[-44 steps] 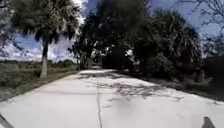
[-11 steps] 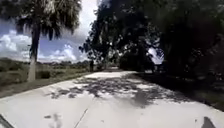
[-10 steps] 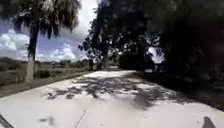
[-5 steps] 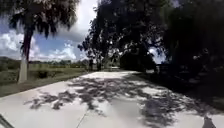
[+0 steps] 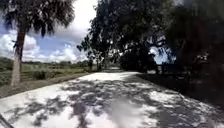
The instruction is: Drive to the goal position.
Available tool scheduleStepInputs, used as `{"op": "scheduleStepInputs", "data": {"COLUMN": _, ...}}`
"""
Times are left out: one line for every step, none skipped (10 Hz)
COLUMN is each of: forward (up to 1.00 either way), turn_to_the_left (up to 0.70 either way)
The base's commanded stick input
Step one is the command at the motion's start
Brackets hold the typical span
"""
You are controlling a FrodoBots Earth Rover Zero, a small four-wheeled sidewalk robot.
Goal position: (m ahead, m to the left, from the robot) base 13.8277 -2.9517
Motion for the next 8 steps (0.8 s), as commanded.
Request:
{"op": "scheduleStepInputs", "data": {"forward": 0.70, "turn_to_the_left": 0.00}}
{"op": "scheduleStepInputs", "data": {"forward": 0.70, "turn_to_the_left": 0.00}}
{"op": "scheduleStepInputs", "data": {"forward": 0.70, "turn_to_the_left": 0.00}}
{"op": "scheduleStepInputs", "data": {"forward": 0.70, "turn_to_the_left": -0.14}}
{"op": "scheduleStepInputs", "data": {"forward": 0.70, "turn_to_the_left": -0.35}}
{"op": "scheduleStepInputs", "data": {"forward": 0.70, "turn_to_the_left": -0.35}}
{"op": "scheduleStepInputs", "data": {"forward": 0.70, "turn_to_the_left": -0.35}}
{"op": "scheduleStepInputs", "data": {"forward": 0.70, "turn_to_the_left": -0.35}}
